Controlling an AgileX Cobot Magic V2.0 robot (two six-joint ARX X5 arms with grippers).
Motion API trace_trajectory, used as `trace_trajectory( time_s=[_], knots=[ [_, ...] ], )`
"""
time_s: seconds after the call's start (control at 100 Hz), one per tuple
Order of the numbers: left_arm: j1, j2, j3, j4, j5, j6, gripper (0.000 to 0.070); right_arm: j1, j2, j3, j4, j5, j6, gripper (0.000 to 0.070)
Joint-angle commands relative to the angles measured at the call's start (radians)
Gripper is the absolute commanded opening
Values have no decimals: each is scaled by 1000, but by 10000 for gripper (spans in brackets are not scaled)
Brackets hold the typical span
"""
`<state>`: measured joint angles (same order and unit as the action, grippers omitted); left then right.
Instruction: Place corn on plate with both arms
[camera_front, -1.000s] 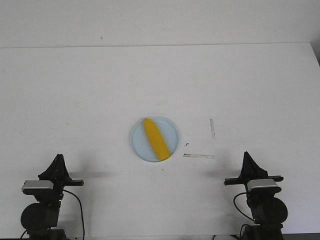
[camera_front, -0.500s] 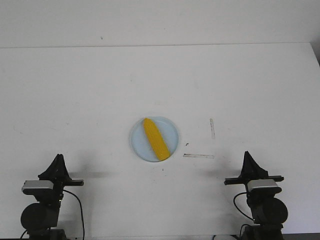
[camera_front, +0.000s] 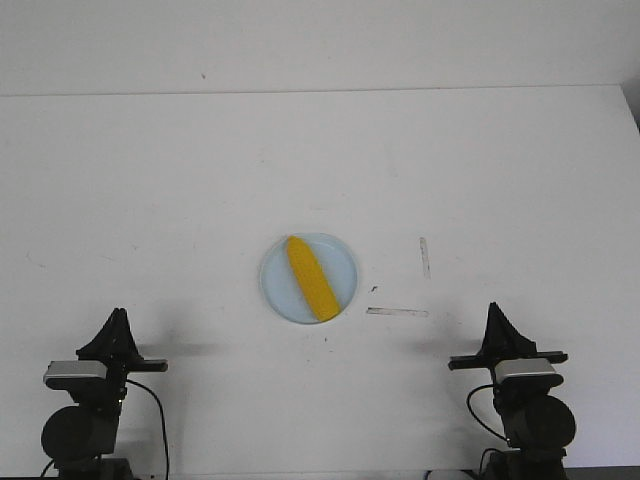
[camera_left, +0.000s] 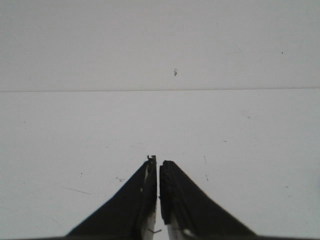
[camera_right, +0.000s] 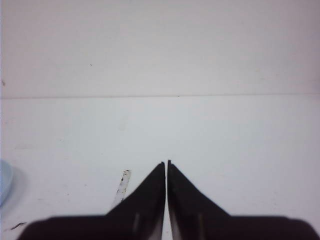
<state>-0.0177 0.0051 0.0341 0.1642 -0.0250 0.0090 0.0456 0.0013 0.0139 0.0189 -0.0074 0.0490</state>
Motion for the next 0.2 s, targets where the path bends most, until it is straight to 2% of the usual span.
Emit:
trace_trajectory(
  time_s=[0.0,0.19],
  knots=[
    [0,-2,-21,13,-1,5,1,2,0,-1,11,1,-2,7],
    [0,-2,-21,13,-1,5,1,2,0,-1,11,1,-2,7]
  ],
)
